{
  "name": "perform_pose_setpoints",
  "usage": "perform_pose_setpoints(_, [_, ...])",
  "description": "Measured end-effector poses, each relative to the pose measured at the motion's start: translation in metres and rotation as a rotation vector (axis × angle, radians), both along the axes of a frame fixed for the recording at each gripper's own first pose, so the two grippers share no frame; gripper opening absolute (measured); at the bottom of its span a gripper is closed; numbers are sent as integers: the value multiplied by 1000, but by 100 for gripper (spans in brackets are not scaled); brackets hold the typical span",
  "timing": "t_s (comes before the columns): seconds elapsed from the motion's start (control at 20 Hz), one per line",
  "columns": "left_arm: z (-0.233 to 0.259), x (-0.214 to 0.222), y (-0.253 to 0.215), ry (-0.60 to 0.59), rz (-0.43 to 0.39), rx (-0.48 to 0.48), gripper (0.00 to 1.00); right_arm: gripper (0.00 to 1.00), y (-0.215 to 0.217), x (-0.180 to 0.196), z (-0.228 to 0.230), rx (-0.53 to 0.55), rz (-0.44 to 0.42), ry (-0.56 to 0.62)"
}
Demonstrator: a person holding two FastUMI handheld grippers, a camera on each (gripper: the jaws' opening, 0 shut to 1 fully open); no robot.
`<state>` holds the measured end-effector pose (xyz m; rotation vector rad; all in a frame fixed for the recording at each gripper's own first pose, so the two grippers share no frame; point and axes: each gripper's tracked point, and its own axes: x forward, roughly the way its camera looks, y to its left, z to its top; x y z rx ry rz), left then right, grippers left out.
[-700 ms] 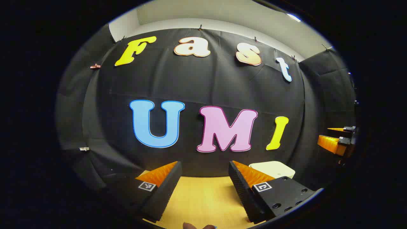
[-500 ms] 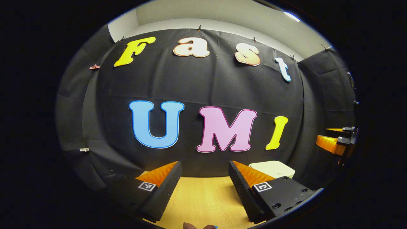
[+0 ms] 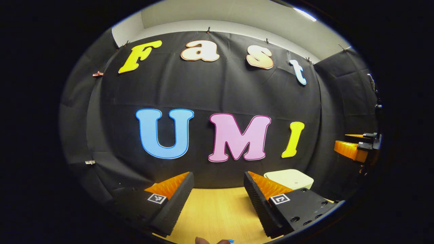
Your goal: Press the lid of the desktop garbage bin to open it, pick up the crumpled paper on the desktop and throw it into the bin, then pick up the pop can on the desktop and drop it into the bin, and finally close the garbage bin lid.
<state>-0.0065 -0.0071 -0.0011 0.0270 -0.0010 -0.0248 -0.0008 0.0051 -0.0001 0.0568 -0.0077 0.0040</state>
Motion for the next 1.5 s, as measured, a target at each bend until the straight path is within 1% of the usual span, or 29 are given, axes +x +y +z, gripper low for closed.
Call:
perform_pose_setpoints(0.3, [-3, 1, 1, 8, 2, -7, 95, 98, 2, 4, -4, 1, 10, 8])
perform_pose_setpoints(0.4, [-3, 2, 3, 9, 4, -6, 95, 90, 5, 5, -4, 5, 17, 13])
perform_pose_setpoints(0.6, [-6, 5, 6, 13, 9, -8, 95, 7, 3, 12, -15, 13, 25, 40])
perform_pose_setpoints(0.65, [-7, 6, 7, 15, 10, -9, 95, 10, 6, 18, -18, 22, 36, 45])
perform_pose_setpoints(0.7, [-6, 6, 8, 15, 12, -9, 95, 9, 3, 24, -23, 29, 33, 55])
perform_pose_setpoints(0.75, [-7, 7, 8, 15, 13, -8, 95, 5, 1, 31, -31, 43, 41, 73])
perform_pose_setpoints(0.85, [-7, 8, 9, 16, 18, -3, 95, 5, 10, 45, -43, 104, 92, 114])
perform_pose_setpoints(0.9, [-6, 9, 9, 16, 21, -3, 95, 5, 7, 53, -52, 119, 92, 146])
perform_pose_setpoints(1.05, [-8, 9, 12, 18, 32, -8, 95, 5, -3, 75, -75, 87, 80, 185])
perform_pose_setpoints(1.15, [-10, 9, 13, 21, 39, -10, 95, 7, 1, 86, -90, 72, 105, 215])
perform_pose_setpoints(1.25, [-11, 9, 14, 26, 46, -10, 95, 5, 5, 95, -106, 80, 126, 251])
perform_pose_setpoints(1.5, [-14, 9, 16, 40, 62, -9, 95, 5, 11, 114, -143, 115, 136, 315])
